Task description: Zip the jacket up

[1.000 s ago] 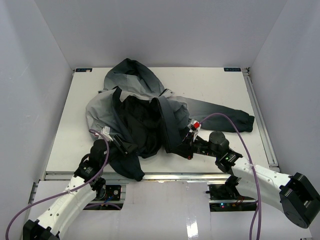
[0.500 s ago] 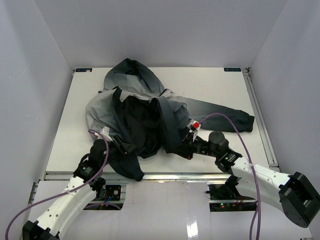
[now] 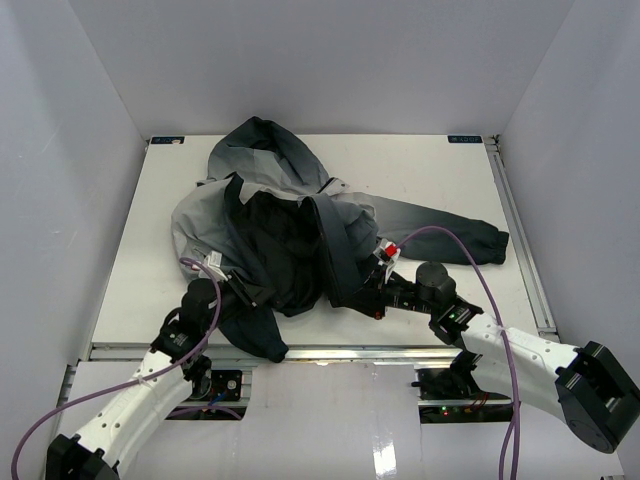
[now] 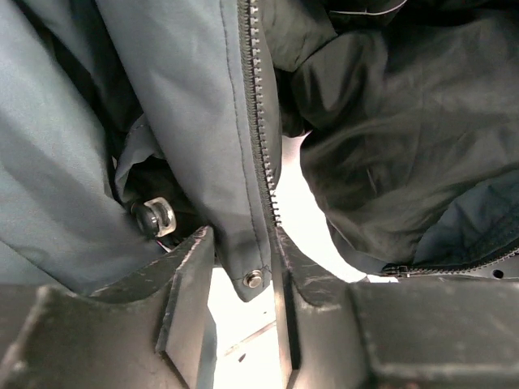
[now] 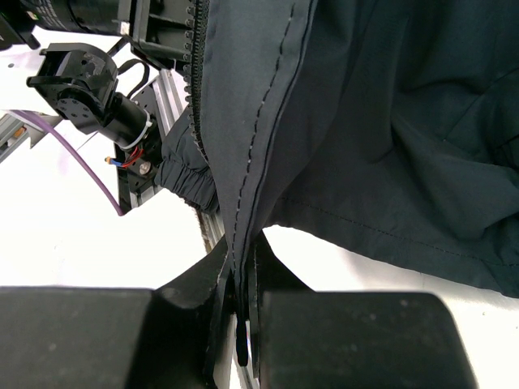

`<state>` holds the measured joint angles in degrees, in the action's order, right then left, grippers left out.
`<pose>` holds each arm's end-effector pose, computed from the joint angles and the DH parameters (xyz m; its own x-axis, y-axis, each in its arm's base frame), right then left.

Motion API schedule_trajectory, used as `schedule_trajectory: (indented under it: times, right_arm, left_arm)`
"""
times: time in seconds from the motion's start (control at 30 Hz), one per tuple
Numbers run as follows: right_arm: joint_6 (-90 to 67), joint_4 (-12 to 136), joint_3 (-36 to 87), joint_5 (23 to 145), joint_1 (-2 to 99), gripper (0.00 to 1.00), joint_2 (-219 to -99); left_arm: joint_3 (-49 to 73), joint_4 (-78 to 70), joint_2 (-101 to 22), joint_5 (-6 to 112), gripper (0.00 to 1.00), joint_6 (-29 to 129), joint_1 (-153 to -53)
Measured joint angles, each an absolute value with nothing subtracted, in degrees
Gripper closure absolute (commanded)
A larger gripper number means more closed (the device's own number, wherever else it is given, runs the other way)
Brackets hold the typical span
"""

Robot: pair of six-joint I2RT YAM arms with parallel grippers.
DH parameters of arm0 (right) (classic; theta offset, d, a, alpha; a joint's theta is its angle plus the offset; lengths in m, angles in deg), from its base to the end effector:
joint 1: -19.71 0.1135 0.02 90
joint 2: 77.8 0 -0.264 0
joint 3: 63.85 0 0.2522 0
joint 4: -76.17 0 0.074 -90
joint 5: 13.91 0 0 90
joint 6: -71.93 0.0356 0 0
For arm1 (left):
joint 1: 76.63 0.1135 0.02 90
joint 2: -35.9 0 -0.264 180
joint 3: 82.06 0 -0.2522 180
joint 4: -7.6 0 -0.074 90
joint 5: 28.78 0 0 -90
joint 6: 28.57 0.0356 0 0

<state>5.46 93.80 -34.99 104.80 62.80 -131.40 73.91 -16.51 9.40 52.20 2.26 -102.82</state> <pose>0.1320 0.1469 0.2074 -0.4611 0.0482 -0.8861 -0.8324 0.3224 0.4507 0.1172 -0.0639 0.1716 -0.6881 -0.6067 -0.3981 -0.0569 0.5921 -0.8039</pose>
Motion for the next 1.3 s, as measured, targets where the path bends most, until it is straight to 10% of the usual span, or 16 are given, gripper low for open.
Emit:
schedule_trajectory:
  times: [0.93,1.3]
  right_arm:
    - [5.5,93.9,-35.0,104.8,62.8,0.92,-132.4]
    - [5.5,93.9,-35.0,104.8,62.8,0.92,-132.6]
  left_arm:
    - [80.1,-5.9,8.1,48.8,0.50,-0.1,-102.8]
    - [81.1,-2.7,9.3,48.6,0.71,-0.6,-102.8]
